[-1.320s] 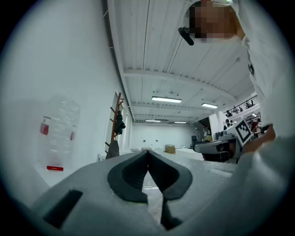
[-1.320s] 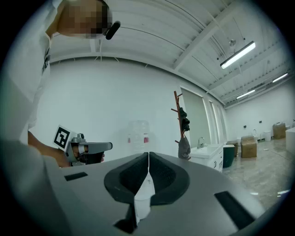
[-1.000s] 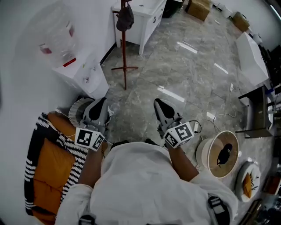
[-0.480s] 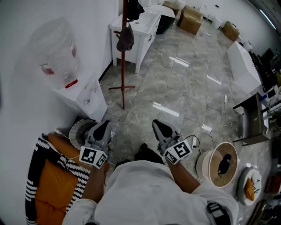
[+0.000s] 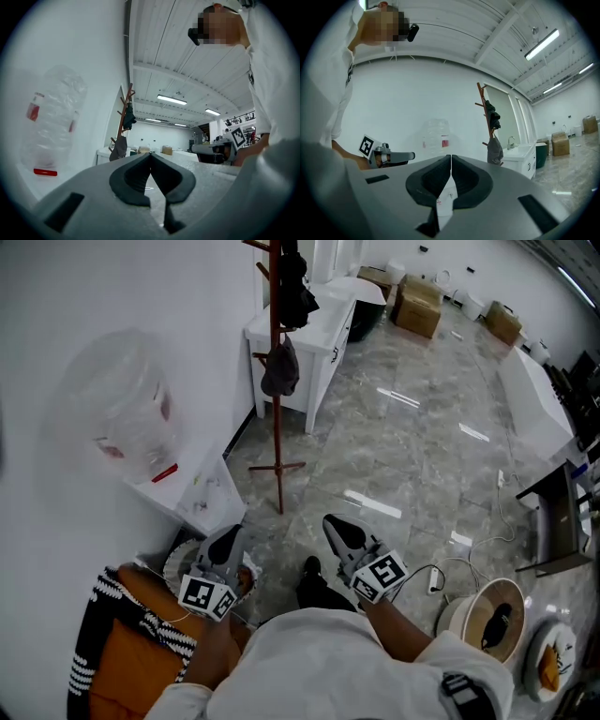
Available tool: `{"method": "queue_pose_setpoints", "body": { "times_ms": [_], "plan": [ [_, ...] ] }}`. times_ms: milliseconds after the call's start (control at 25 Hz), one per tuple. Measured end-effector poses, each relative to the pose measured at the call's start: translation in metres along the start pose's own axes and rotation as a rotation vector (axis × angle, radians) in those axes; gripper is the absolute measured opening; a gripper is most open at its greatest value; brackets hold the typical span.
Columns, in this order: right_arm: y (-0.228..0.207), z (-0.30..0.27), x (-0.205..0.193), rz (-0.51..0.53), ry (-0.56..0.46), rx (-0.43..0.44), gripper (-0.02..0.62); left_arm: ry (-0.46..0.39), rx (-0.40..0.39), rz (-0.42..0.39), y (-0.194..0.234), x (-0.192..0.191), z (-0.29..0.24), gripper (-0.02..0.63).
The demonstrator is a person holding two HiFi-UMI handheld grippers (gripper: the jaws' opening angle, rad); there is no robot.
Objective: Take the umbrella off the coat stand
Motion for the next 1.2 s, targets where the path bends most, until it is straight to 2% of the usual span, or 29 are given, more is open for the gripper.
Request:
{"method": "queue_pose_setpoints", "body": {
  "times_ms": [240, 440, 680, 920, 1040, 1200],
  "plan": [
    [-0.08, -0.053, 0.008, -0.046, -0.014, 0.01, 0.015, 0.0, 0.022, -0.033, 0.038, 0.019, -0.082, 0.009],
    [-0.151, -0.094, 0.04, -0.014, -0.046, 0.049, 0.015, -0.034, 0.059, -0.007, 0.065, 0.041, -0.154, 0.009],
    [-0.218, -0.134, 0.056, -0.009, -0.084, 0.073, 0.015, -0.058, 0.087, -0.035, 0.092, 0.057, -0.219, 0.009],
    [-0.251, -0.16, 0.068, -0.062, -0.133, 0.09, 0.015, -0.064, 0.081, -0.065, 0.111, 0.083, -0.257, 0.009],
    [-0.26, -0.175, 0.078, -0.071, -0.156, 0.144, 0.015, -0.053, 0.048, -0.052, 0.123, 0.093, -0.277, 0.01],
    [-0.263, -0.205, 0.094, -0.021, -0.167, 0.209, 0.015, -0.075, 0.037, -0.017, 0.155, 0.1, -0.303, 0.009]
  ]
}}
Point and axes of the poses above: the fingertips, and each gripper's own axes: z backward along the fingers, y to its left, x out of its top, the point moved 10 cm from there along z, backward along the fingers
